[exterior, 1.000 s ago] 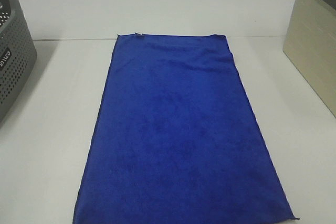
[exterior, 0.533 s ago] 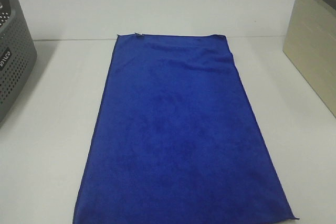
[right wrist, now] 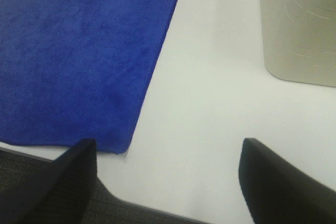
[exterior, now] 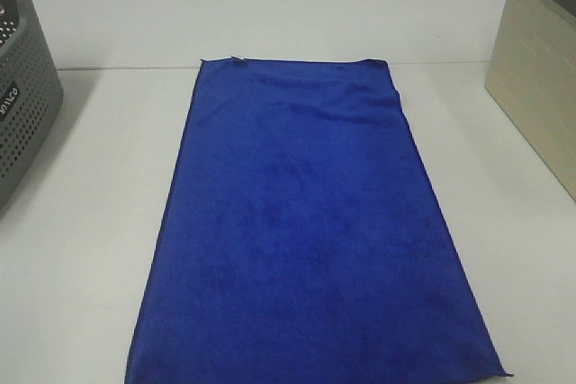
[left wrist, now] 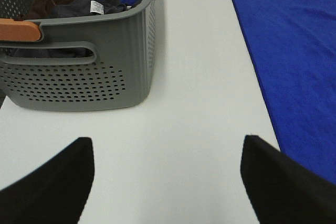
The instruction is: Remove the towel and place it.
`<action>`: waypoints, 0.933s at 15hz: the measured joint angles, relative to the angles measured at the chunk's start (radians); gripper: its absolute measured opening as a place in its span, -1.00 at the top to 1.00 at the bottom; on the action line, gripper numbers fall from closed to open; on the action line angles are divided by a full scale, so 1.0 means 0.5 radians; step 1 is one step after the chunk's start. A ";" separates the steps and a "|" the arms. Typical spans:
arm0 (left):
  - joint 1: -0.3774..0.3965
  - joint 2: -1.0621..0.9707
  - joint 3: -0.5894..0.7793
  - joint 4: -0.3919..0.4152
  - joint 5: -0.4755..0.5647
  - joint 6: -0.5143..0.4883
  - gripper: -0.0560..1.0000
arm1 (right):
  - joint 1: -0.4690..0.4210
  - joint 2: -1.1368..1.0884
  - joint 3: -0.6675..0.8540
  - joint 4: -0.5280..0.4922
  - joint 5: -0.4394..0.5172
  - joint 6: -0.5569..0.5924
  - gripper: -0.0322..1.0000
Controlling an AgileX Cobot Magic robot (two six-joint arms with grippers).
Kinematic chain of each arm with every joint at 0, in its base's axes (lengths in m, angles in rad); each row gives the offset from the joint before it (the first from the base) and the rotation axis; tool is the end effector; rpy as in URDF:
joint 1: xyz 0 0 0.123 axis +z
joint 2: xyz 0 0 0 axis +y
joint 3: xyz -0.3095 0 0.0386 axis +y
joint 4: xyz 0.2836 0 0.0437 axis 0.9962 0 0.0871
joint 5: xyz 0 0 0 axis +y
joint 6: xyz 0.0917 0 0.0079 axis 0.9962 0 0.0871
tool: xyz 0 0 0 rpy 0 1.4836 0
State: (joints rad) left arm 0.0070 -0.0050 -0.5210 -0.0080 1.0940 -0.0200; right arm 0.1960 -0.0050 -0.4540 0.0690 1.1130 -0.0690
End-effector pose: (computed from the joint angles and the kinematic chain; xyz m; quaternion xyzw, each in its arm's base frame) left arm -0.0048 -0.0007 0.2976 -0.0113 0.8550 -0.0074 0.5184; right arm 0.0015 0.0061 0.2755 -0.1173 0.8682 0.0649 0.4777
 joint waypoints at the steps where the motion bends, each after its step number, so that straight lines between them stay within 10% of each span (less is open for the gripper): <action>1: 0.000 0.000 0.000 -0.002 -0.010 0.000 -0.48 | 0.000 0.000 0.002 0.000 0.000 0.000 -0.43; 14: 0.242 0.000 0.000 -0.020 -0.020 -0.002 -0.48 | -0.378 0.000 0.002 0.046 0.000 -0.004 -0.43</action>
State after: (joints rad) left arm 0.1280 -0.0050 -0.5210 -0.0180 1.0840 -0.0210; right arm 0.0070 -0.0050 -0.4530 0.0920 1.1130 -0.0710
